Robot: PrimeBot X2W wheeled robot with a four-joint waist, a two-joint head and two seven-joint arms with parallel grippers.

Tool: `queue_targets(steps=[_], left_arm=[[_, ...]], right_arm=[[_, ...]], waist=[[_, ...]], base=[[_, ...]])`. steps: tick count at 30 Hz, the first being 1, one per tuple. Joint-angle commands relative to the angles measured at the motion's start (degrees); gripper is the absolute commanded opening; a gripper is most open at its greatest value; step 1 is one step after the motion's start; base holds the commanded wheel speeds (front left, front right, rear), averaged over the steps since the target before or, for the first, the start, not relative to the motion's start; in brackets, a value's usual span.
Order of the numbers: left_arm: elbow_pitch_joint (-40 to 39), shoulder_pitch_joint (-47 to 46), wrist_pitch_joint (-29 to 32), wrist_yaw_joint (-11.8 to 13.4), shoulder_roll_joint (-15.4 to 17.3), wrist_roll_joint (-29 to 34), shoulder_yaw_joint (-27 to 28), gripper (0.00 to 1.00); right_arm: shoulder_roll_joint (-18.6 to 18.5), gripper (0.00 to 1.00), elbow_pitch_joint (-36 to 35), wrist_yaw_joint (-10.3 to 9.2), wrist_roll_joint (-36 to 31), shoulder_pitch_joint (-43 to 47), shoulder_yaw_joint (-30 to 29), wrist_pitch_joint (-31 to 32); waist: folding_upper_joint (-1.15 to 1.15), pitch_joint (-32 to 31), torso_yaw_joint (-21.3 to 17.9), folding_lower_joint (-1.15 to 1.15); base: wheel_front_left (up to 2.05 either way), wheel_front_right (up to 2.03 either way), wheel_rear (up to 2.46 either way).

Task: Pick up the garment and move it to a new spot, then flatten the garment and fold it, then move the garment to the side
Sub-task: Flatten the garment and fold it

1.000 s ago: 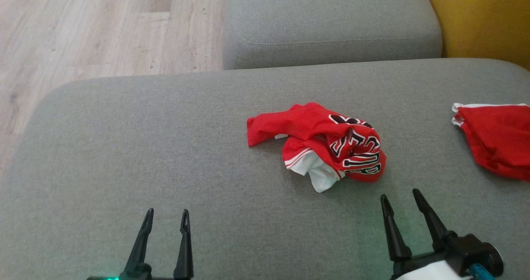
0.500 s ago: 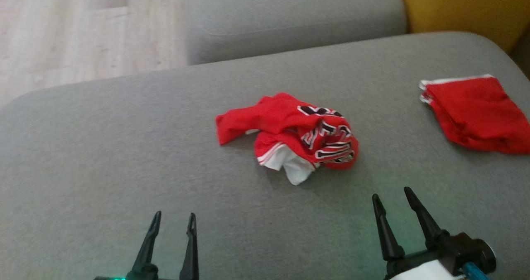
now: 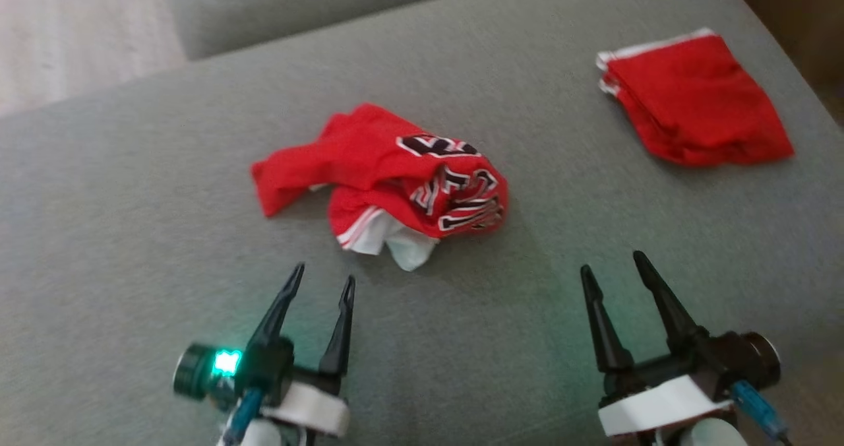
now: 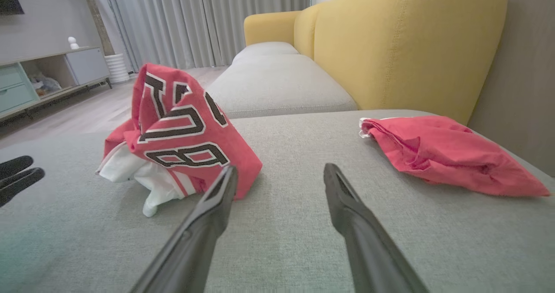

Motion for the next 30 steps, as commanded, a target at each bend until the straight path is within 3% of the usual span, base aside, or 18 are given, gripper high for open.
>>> queue_targets(steps=[1,12,13,14,21,25,30], left_arm=[[-0.64,-3.17,-0.55,-0.13,-0.07,0.63,1.27,1.00],[9.26,-12.50,-0.55,0.77,2.51,1.54,2.49,1.00],[9.21,-12.96,-0.55,0.93,2.82,1.65,2.56,0.84],[8.60,-13.48,-0.55,1.40,3.34,1.79,2.72,0.00],[6.63,-14.04,-0.55,0.54,4.62,1.77,1.87,0.00],[3.40,-17.01,-0.55,-1.85,4.92,2.75,-1.05,0.00],[1.25,-27.03,-0.55,-4.53,6.43,5.61,-6.24,0.00]], right_arm=[[-0.30,1.00,-1.83,-0.04,0.46,-2.15,1.94,0.02],[-0.30,1.00,-1.69,-0.04,1.78,-4.15,3.19,0.02],[-0.30,1.00,-1.63,-0.04,1.88,-4.22,3.27,0.02],[-0.30,1.00,-1.54,-0.04,1.94,-4.26,3.44,0.02],[-0.30,1.00,-1.24,-0.04,1.96,-3.90,3.73,0.02],[-0.30,1.00,-1.08,-0.04,1.93,-3.30,3.60,0.02],[-0.30,1.00,-0.88,-0.04,2.16,-3.21,4.55,0.02]], waist=[[0.00,3.25,-3.28,-0.02],[0.00,6.60,-9.14,-0.02],[0.00,6.57,-9.44,-0.02],[0.00,6.38,-9.92,-0.02],[0.00,4.81,-10.93,-0.02],[0.00,2.98,-11.13,-0.02],[0.00,0.36,-11.92,-0.02]], base=[[0.00,0.00,0.00],[0.00,0.00,0.00],[0.00,0.00,0.00],[0.00,0.00,0.00],[0.00,0.00,0.00],[0.00,0.00,0.00],[0.00,0.00,0.00]])
